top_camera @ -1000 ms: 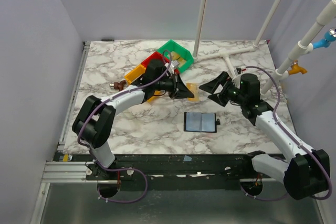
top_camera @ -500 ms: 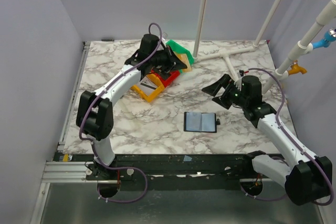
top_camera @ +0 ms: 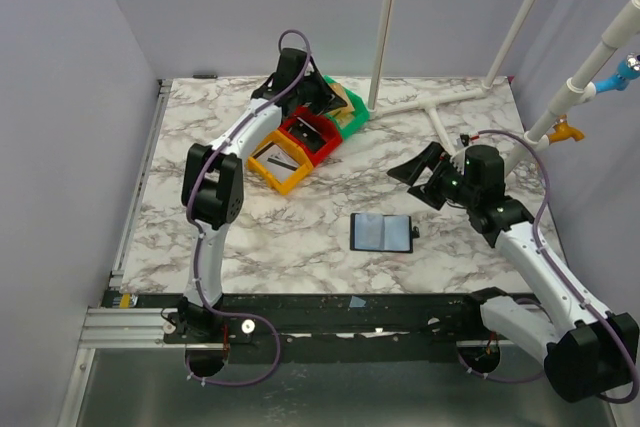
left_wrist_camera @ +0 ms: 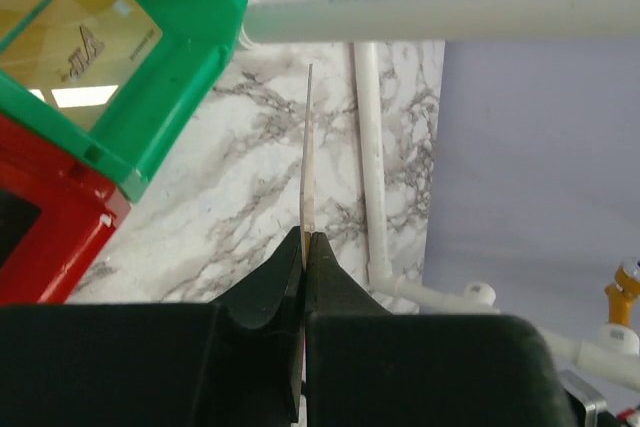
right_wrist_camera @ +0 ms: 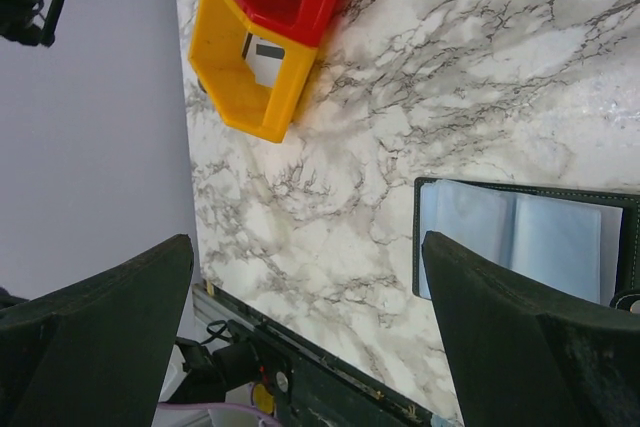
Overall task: Take the credit cards out of the card holder
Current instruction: Place the credit card in the storage box.
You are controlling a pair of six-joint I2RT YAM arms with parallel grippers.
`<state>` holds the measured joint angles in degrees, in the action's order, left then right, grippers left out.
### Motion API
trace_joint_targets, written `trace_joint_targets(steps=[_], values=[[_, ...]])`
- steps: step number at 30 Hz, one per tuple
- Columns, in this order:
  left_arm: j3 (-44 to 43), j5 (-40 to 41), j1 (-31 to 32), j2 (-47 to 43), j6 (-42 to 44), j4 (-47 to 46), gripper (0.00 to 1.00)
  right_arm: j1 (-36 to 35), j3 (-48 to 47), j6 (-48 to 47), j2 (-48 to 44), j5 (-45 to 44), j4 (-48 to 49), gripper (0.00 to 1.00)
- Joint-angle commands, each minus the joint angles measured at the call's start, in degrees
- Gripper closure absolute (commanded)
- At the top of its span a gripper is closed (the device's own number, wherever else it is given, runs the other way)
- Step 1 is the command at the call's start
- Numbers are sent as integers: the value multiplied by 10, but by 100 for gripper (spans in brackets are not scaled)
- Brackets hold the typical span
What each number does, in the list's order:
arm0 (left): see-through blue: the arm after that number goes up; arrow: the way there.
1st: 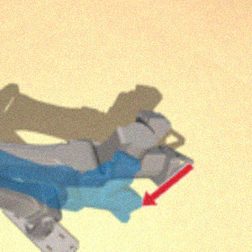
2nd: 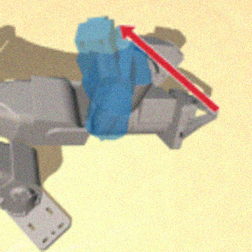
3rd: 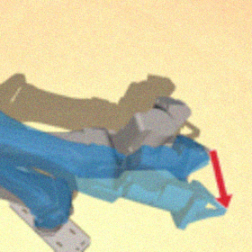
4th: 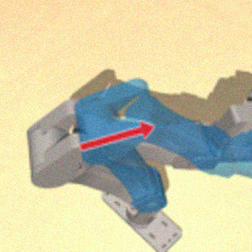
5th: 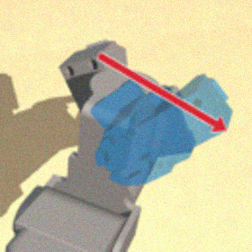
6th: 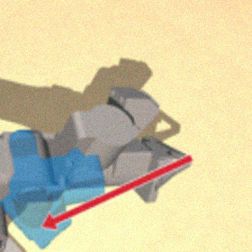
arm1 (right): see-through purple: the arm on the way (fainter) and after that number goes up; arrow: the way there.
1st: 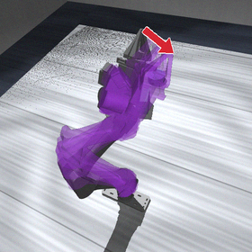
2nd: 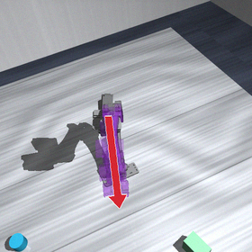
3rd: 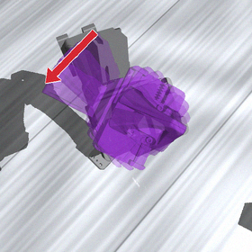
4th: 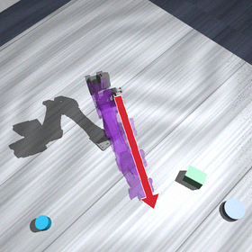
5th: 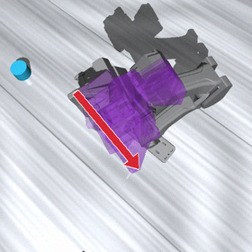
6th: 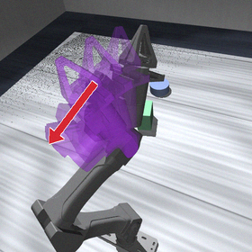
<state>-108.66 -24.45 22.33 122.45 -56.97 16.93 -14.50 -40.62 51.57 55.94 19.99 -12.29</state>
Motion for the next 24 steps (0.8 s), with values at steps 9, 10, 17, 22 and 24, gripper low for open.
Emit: trace_joint_targets(steps=[9,10,17,22,24], values=[[-118,98,-8,125,-47,-36,100,3,-44,-26,-36,-8,-67,0],[-125,99,-9,135,-52,-39,100,3,-44,-26,-38,-5,-68,0],[-191,108,-13,197,-79,-28,100,3,-46,-32,-46,-2,-83,0],[-205,114,-18,216,-92,-30,100,3,-52,-34,-48,0,-90,0],[-212,114,-19,223,-95,-27,100,3,-53,-35,-48,2,-91,0]])
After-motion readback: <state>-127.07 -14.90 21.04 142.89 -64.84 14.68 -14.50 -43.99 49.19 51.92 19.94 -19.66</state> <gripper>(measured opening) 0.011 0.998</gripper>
